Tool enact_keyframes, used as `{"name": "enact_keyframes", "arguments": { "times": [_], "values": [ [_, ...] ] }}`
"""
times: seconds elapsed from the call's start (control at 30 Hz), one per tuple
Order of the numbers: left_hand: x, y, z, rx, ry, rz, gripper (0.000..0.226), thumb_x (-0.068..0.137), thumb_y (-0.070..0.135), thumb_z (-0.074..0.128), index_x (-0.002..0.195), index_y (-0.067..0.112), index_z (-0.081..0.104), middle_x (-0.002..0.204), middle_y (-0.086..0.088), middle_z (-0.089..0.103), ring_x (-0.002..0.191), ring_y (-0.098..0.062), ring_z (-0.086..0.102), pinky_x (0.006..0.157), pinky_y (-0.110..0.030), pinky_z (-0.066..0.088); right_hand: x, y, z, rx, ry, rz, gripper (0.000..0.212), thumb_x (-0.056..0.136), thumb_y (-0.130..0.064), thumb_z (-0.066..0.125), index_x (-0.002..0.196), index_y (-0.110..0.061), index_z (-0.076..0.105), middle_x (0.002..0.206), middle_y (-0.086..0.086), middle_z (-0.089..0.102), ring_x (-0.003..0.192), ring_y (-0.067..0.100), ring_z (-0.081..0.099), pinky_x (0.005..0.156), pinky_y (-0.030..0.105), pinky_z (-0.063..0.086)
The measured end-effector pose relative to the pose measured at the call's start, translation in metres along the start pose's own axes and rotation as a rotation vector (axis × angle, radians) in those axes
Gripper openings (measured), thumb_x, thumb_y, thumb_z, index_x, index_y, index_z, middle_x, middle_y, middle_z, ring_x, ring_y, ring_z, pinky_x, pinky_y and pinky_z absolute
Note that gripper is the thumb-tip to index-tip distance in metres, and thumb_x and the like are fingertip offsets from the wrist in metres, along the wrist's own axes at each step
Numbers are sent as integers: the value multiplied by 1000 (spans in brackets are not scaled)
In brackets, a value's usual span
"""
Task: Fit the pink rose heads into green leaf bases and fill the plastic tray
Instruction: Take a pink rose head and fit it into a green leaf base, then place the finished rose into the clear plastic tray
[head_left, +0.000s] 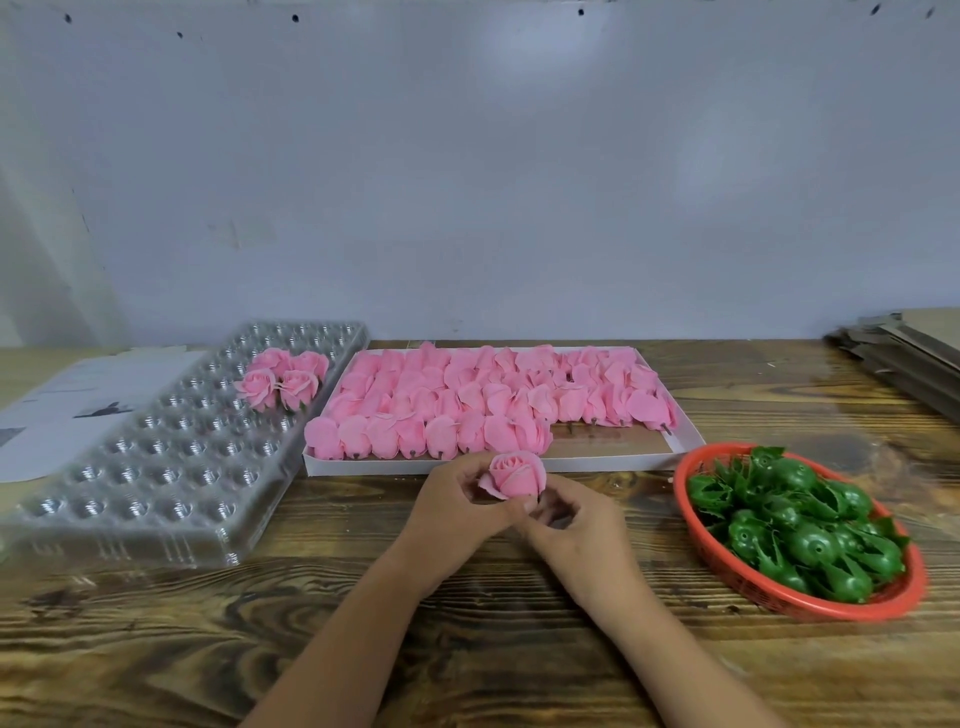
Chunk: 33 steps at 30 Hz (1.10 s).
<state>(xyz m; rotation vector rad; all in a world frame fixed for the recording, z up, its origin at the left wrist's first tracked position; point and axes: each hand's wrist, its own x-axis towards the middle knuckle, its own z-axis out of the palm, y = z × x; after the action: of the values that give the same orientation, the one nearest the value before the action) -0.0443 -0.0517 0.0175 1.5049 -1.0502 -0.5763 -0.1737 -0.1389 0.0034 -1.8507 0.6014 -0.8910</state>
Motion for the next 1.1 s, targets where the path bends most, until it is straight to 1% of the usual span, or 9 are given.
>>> {"name": "enact_keyframes", "arguments": {
  "times": [0.13,0.23,0.33,0.43,0.53,0.67,0.8,0.93,1.1],
  "values": [
    [0,0,-1,17,7,5,33,82,17,84,108,36,74,104,16,76,101,-2,69,82,-16,54,0,2,-1,-56,-22,41,21,74,-29,80,79,-45,67,71,-5,63,60,2,53,59,14,44],
    [0,6,-14,42,49,-7,34,83,24,84,112,37,71,105,18,74,98,0,67,82,-20,54,-1,3,-1,-48,-60,126,43,74,-23,85,111,-33,64,78,-6,65,67,3,59,65,15,49],
    [3,16,-46,61,163,6,40,80,27,85,108,46,64,101,24,72,91,4,67,71,-15,55,1,5,-1,-77,-50,154,53,79,-19,82,125,-28,56,84,-4,67,74,2,63,69,11,49],
    [9,25,-90,154,326,-9,41,81,27,84,101,50,58,99,19,69,81,4,66,64,-13,51,1,7,-1,-95,-60,143,49,84,-21,78,125,-31,53,84,-5,69,80,2,63,71,9,48],
    [16,20,-136,191,479,-16,31,82,20,84,95,40,64,95,14,70,82,-4,67,67,-22,50,2,11,-2,-119,-50,127,43,86,-20,74,122,-31,55,83,-7,69,81,1,63,71,7,46],
    [24,2,-191,307,612,-121,26,80,14,83,100,24,69,90,2,71,67,-13,65,56,-24,48,4,17,0,-113,-39,129,38,88,-17,71,120,-31,57,82,-11,69,78,1,64,72,8,46],
    [38,-18,-220,354,636,-188,25,79,8,84,96,18,69,86,-2,69,85,-30,67,65,-29,47,5,22,1,-108,-40,137,36,90,-17,68,120,-32,56,83,-14,68,77,3,63,73,14,47],
    [47,-32,-220,450,572,-262,42,80,11,83,119,6,69,92,-4,70,77,-19,63,62,-31,47,6,24,0,-98,-45,143,36,90,-15,66,120,-33,56,85,-13,68,71,8,62,73,26,50],
    [51,-40,-219,526,601,-299,54,80,14,84,130,4,65,100,-10,69,74,-17,62,59,-29,47,5,22,0,-117,-35,133,35,91,-15,65,120,-33,55,83,-7,67,77,9,63,78,25,52]
  ]
}}
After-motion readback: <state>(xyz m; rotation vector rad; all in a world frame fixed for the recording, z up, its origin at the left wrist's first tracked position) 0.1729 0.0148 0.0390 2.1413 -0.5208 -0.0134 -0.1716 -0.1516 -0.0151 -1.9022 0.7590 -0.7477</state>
